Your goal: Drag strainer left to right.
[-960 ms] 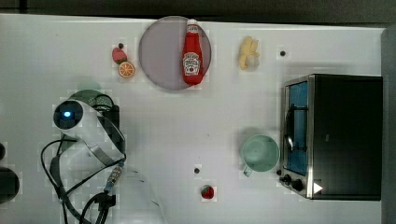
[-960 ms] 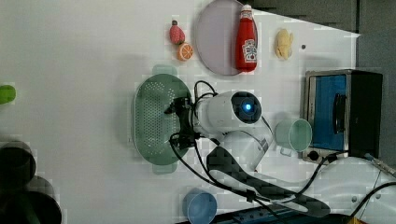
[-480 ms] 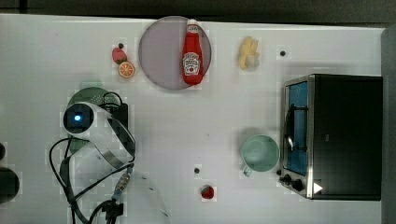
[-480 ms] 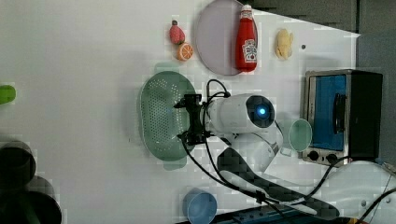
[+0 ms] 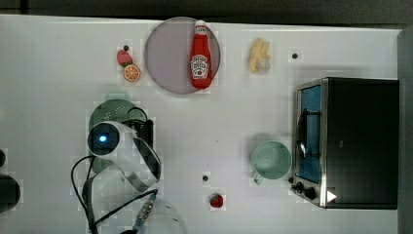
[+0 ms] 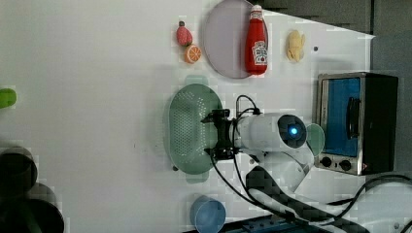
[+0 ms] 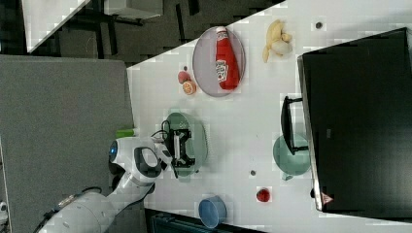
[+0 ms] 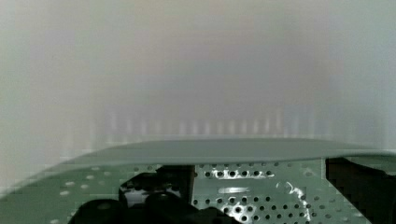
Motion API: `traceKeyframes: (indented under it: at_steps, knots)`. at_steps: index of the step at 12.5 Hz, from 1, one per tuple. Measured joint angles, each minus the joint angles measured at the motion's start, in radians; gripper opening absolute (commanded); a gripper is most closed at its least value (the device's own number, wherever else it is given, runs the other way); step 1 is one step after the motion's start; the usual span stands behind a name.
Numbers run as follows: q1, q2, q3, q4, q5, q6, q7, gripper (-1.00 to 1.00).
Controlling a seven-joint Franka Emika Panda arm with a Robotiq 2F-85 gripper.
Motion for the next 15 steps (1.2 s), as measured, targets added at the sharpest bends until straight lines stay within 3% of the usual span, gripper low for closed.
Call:
traceKeyframes:
  at_steps: [7, 11, 15]
  knots:
    - [-0.084, -0.058, -0.113, -0.086, 0.009, 0.085, -0.129, 1.0]
    - [-0.099, -0.056, -0.214, -0.086, 0.041, 0.079, -0.227, 1.0]
    - [-0.11, -0.064, -0.295, -0.084, -0.008, 0.08, -0.316, 1.0]
